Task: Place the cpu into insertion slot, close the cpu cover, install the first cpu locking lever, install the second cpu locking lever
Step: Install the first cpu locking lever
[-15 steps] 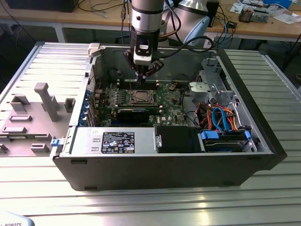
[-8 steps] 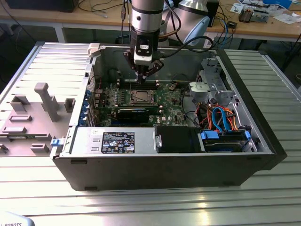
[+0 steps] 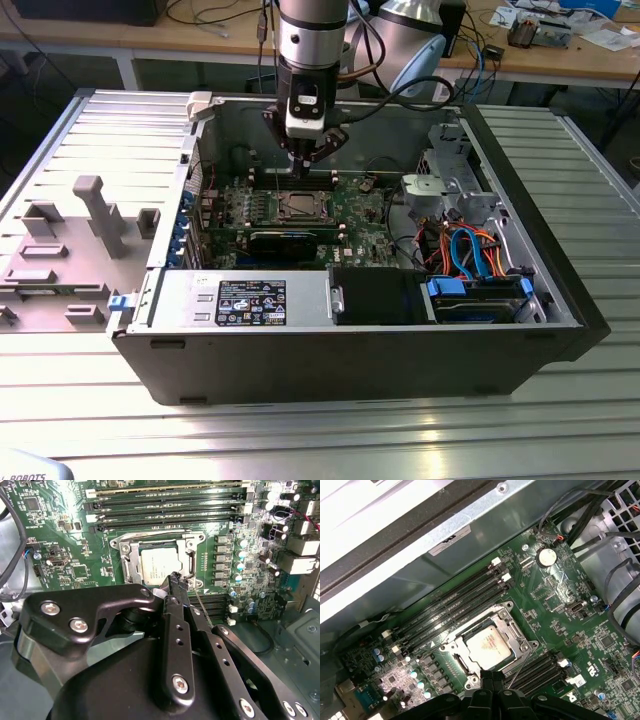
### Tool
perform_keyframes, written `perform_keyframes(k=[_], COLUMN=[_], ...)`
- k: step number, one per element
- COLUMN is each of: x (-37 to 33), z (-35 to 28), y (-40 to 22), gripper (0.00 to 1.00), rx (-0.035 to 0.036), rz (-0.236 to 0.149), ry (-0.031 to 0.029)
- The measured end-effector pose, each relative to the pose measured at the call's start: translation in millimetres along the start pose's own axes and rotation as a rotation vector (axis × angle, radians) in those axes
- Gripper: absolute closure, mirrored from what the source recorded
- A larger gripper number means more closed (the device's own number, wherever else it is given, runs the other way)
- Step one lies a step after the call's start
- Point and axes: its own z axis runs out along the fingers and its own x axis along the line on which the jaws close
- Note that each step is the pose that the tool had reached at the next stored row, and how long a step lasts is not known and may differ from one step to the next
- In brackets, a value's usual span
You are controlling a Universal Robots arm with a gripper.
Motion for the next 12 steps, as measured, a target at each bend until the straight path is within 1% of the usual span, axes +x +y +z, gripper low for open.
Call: perform_keyframes(k=[12], x=[0.0], z=[0.0], y=[0.0], gripper=[0.89], rx=[0.0002], rz=[-0.012], ry=[-0.0004])
